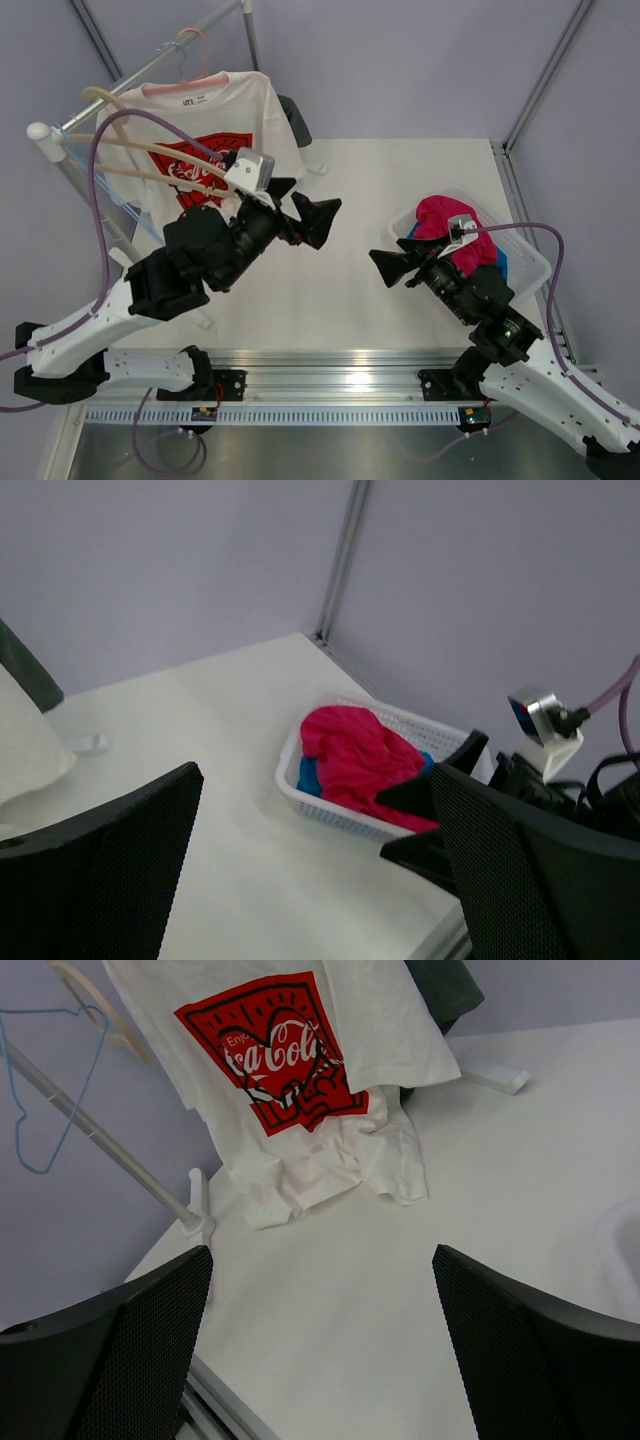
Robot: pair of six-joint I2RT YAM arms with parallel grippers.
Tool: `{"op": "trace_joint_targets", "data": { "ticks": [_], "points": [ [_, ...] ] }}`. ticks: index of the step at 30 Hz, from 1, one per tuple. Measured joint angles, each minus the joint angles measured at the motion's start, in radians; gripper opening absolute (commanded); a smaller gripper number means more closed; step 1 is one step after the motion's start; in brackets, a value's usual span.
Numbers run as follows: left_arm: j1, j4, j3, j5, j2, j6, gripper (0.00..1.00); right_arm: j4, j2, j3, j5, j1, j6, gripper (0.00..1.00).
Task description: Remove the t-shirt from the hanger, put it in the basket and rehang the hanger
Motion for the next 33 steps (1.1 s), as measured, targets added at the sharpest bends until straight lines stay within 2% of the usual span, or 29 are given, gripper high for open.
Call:
{"op": "trace_joint_targets", "data": {
  "ticks": [5, 10, 14, 19, 27, 30, 33],
  "points": [
    [0.002, -0.018, 0.169, -0.216, 0.143, 0.123, 0.99, -0.004, 0.026, 0.0, 0.023, 0.0, -0.01, 0.99],
    [0.028, 0.086, 0.171, -0.431, 0.226, 0.326, 0.99, -0.003, 0.026, 0.0, 0.013, 0.0, -0.009, 1.0],
    [0.085, 0.142, 0.188, -0.535, 0.292, 0.39, 0.98, -0.005, 0.021, 0.0, 0.001, 0.0, -0.008, 0.99],
    [0.225, 0.125, 0.261, -0.589, 0.37, 0.344, 0.96, -0.011, 0.018, 0.0, -0.002, 0.0, -0.006, 0.99],
    [0.404, 0.127, 0.449, -0.575, 0.494, 0.316, 0.95, -0.06, 0.005, 0.006, -0.026, 0.0, -0.003, 0.99],
    [0.455, 0.129, 0.493, -0.568, 0.546, 0.315, 0.88, -0.069, -0.009, 0.006, -0.04, 0.001, 0.007, 0.99],
    [0.495, 0.129, 0.511, -0.562, 0.582, 0.318, 0.87, -0.068, -0.01, 0.007, -0.079, 0.001, 0.025, 1.0]
  ]
}}
